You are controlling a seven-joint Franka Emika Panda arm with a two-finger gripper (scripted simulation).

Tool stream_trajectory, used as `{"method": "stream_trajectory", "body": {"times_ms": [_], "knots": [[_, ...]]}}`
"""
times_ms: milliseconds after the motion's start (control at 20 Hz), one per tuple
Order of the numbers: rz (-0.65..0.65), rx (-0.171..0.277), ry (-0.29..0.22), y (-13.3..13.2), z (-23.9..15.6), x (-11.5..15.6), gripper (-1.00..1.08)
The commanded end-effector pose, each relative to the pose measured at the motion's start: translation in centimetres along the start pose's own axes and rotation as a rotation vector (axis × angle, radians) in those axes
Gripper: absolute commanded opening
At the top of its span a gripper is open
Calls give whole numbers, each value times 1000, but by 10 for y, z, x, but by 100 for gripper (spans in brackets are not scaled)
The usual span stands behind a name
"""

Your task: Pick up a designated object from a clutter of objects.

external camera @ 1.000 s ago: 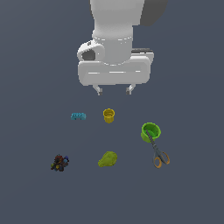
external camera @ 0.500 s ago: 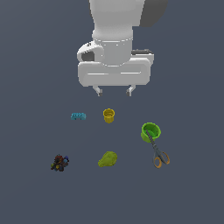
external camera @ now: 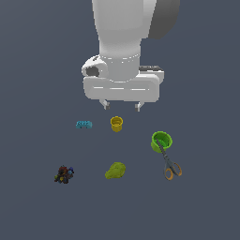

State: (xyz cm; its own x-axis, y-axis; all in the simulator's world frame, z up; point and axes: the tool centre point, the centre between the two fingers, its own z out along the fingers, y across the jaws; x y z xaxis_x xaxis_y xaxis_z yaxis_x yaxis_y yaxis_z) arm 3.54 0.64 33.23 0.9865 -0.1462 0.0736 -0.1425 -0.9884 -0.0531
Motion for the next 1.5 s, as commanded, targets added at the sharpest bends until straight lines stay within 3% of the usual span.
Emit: {"method": "stream_trajectory", "body": {"times_ms": [0, 700, 1450], "knots": [[54, 3, -4, 0, 8, 5, 100], [440, 6, -32, 4, 69, 39, 100], [858, -23, -49, 11, 142, 66, 100]]}}
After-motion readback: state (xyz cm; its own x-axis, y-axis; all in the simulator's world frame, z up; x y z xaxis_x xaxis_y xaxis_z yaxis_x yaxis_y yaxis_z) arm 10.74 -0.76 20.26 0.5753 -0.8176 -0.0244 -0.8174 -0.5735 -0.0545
